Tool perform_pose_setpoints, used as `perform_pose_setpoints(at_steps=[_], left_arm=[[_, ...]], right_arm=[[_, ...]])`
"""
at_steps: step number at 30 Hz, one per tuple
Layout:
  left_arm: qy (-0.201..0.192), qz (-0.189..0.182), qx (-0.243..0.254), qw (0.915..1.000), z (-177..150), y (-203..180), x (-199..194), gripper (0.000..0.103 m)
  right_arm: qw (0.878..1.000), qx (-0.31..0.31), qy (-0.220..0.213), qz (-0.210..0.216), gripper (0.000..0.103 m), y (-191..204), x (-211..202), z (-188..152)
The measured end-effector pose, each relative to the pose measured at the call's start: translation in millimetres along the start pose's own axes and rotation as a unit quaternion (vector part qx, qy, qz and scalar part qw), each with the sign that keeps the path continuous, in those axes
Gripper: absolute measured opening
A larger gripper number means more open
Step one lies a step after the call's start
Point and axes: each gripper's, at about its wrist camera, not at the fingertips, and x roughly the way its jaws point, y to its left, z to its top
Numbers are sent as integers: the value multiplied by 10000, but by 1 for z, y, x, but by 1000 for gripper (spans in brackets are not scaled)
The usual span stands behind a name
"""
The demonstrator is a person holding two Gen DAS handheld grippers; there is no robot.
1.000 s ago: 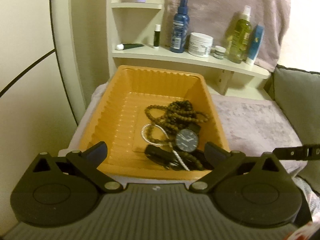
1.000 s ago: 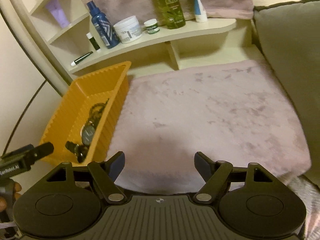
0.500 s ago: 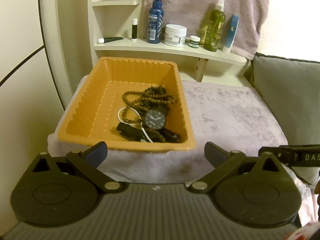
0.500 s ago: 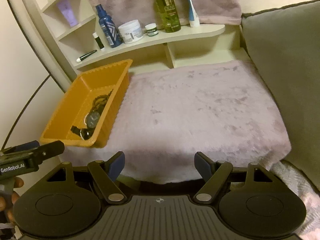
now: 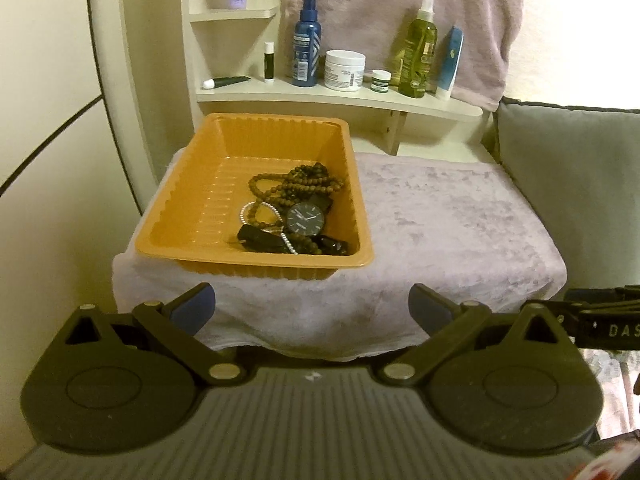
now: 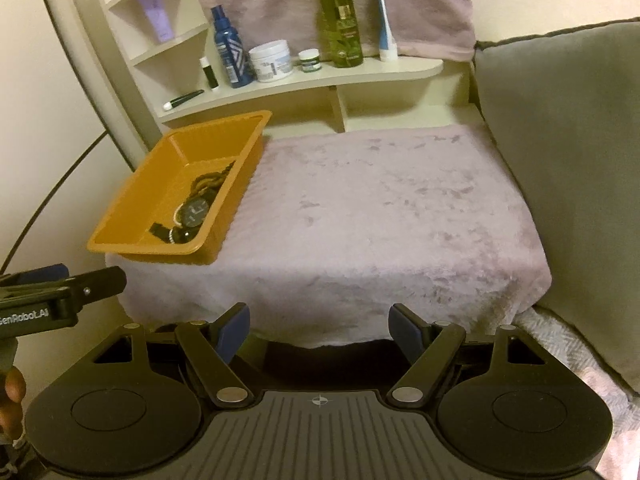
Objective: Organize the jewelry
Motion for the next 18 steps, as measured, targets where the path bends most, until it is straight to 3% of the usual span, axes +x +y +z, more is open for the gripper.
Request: perform_pose_setpoints(at_steps=[18], left_arm=[[125,-22,47,9999,-9,-10,6,102]], right_arm=[[10000,-24,0,52,76,0,-1,-2]])
